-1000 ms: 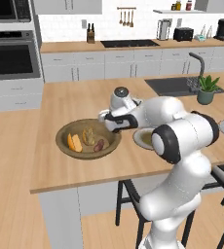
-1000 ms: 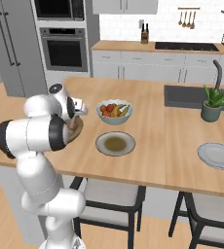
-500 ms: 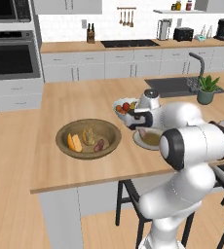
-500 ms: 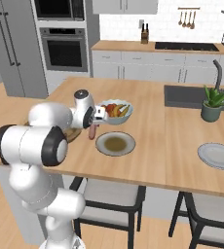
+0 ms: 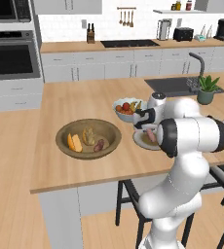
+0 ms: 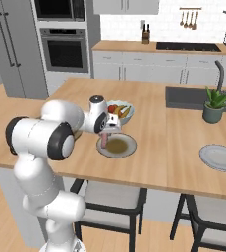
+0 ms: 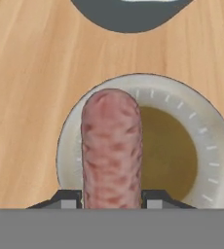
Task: Place one bun and one sausage from the bowl on each plate.
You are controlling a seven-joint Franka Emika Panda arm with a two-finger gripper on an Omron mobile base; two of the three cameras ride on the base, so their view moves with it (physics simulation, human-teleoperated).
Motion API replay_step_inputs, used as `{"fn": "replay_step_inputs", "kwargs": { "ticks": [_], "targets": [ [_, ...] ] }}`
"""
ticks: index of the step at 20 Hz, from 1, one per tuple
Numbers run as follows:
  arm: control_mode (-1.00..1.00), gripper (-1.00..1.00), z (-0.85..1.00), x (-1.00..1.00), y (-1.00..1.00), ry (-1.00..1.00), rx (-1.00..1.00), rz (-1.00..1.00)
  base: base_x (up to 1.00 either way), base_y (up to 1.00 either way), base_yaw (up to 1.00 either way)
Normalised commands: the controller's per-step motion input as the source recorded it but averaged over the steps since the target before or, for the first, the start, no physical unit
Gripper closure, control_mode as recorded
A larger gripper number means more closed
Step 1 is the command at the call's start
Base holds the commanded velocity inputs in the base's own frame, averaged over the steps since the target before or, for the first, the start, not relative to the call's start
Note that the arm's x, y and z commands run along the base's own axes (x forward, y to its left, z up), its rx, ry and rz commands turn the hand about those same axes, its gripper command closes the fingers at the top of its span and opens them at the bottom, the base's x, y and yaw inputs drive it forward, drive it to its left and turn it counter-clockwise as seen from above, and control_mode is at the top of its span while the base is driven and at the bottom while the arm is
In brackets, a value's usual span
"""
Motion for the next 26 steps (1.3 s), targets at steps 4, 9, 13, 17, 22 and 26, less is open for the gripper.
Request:
{"fn": "replay_step_inputs", "kwargs": {
  "ticks": [4,9,13,17,22,26],
  "targets": [
    [-1.00,1.00,-0.36,-0.01,0.00,0.08,-0.01,0.00,0.00,0.00,0.00],
    [-1.00,1.00,-0.28,-0.01,-0.01,0.00,0.00,0.00,0.00,0.00,0.00],
    [-1.00,1.00,-0.21,0.00,0.00,-0.03,0.00,0.00,0.00,0.00,0.00],
    [-1.00,1.00,-0.04,0.00,0.04,-0.04,-0.01,-0.01,0.00,0.00,0.00],
    [-1.00,-1.00,0.00,0.25,0.00,0.00,-0.01,-0.07,0.00,0.00,0.00],
    [-1.00,-1.00,0.00,0.00,0.00,0.00,0.00,0.00,0.00,0.00,0.00]
  ]
}}
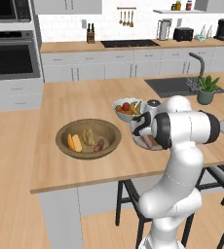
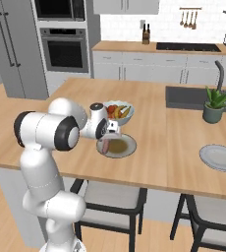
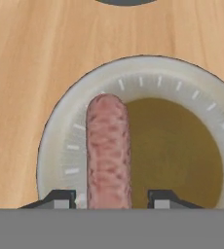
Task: Place one bun and one sausage from the bowl on each plate.
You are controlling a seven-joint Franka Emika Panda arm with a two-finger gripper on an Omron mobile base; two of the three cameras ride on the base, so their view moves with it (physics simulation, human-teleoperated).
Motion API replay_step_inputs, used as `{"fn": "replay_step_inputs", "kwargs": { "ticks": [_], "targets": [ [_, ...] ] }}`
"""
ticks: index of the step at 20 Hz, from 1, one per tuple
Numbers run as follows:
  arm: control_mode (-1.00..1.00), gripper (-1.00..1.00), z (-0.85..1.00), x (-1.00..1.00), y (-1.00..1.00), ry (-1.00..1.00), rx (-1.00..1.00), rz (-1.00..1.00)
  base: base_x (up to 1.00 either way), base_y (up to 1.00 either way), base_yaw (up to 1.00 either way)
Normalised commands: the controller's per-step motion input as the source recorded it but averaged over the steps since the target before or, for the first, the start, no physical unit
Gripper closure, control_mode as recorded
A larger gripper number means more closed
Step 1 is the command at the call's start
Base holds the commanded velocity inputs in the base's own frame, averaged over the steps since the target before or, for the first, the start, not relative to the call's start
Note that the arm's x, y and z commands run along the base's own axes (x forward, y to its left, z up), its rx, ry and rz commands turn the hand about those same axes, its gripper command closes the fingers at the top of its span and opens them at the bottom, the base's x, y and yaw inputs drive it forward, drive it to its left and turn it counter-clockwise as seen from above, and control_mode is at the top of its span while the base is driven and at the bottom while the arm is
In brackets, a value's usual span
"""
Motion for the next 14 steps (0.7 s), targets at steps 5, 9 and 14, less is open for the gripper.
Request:
{"fn": "replay_step_inputs", "kwargs": {
  "ticks": [5,9,14],
  "targets": [
    [-1.00,-1.00,0.21,0.08,-0.05,0.03,0.00,0.00,0.00,0.00,0.00],
    [-1.00,-1.00,0.70,-0.76,0.49,0.00,0.01,-0.02,0.00,0.00,0.00],
    [-1.00,-1.00,0.60,-0.49,1.00,0.00,0.00,0.00,0.00,0.00,0.00]
  ]
}}
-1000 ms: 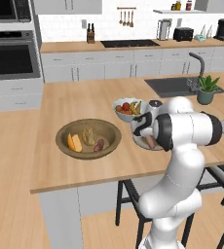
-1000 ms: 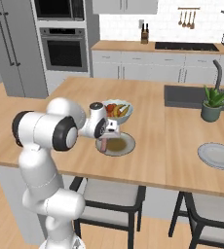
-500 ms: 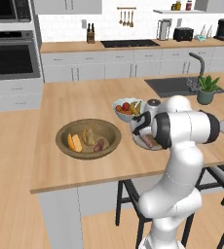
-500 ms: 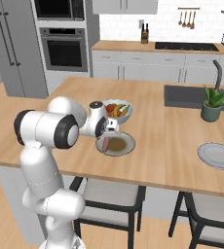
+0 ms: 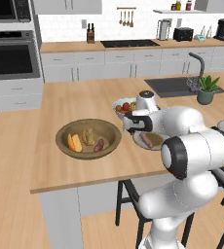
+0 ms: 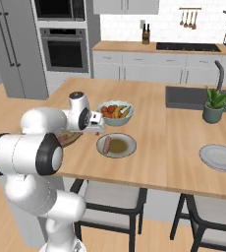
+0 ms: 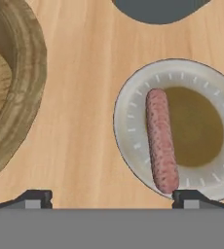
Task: Place one bun and one sausage from the bowl on each plate.
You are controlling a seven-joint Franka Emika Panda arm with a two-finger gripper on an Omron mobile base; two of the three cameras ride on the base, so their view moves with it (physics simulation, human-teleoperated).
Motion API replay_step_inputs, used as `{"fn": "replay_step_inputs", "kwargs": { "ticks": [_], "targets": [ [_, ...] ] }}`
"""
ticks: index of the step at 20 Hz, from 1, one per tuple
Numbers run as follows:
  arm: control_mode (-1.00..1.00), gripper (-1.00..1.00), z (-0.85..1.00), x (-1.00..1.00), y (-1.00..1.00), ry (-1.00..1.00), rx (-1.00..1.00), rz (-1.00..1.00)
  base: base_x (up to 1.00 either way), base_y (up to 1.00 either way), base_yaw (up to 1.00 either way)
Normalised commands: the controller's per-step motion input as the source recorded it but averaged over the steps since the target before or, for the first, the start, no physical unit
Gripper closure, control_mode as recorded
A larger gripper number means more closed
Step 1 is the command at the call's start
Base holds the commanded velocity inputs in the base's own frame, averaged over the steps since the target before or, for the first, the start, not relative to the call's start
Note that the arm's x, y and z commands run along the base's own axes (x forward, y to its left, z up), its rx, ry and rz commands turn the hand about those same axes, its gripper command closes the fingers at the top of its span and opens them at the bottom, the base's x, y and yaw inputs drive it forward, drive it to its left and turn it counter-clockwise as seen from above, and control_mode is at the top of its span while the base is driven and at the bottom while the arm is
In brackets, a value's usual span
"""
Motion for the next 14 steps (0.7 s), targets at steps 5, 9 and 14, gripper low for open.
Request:
{"fn": "replay_step_inputs", "kwargs": {
  "ticks": [5,9,14],
  "targets": [
    [-1.00,-1.00,0.35,0.35,0.98,0.03,0.03,0.00,0.00,0.00,0.00],
    [-1.00,-1.00,0.23,0.33,0.98,0.06,0.07,0.00,0.00,0.00,0.00],
    [-1.00,-1.00,0.02,0.31,0.52,0.10,0.00,0.00,0.00,0.00,0.00]
  ]
}}
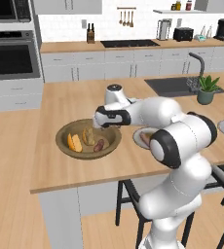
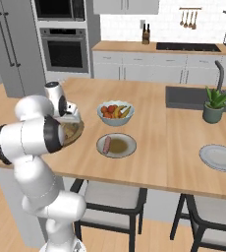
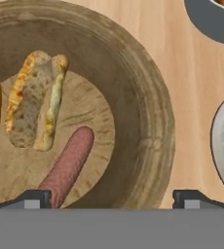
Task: Place one bun and one sausage from the bowl on each plate.
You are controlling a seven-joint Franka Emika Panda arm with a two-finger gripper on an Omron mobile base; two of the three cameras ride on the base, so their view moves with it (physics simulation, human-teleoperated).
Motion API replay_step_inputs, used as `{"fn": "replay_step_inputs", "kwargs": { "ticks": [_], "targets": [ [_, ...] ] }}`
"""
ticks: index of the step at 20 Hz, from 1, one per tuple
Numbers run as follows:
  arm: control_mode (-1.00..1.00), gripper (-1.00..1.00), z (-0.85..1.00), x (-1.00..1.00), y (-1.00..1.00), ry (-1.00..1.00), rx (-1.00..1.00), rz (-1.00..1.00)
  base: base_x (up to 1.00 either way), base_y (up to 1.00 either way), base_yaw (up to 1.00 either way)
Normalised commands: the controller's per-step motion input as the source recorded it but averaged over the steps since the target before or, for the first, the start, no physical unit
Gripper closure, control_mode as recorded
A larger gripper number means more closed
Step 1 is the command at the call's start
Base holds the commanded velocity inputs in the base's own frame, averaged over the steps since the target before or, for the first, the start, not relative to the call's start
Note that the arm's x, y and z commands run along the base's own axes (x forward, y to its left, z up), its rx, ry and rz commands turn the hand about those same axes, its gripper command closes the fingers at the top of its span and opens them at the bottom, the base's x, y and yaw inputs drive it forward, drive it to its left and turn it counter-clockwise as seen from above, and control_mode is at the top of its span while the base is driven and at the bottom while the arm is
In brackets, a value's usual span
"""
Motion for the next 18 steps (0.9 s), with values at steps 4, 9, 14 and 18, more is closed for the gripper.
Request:
{"fn": "replay_step_inputs", "kwargs": {
  "ticks": [4,9,14,18],
  "targets": [
    [-1.00,-1.00,-0.15,0.35,0.31,0.04,0.00,0.00,0.00,0.00,0.00],
    [-1.00,-1.00,-0.31,0.19,0.27,0.01,-0.01,0.00,0.00,0.00,0.00],
    [-1.00,-1.00,-0.15,0.10,0.14,0.00,0.00,0.00,0.00,0.00,0.00],
    [-1.00,-1.00,0.00,0.16,0.05,0.00,0.00,0.00,0.00,0.00,0.00]
  ]
}}
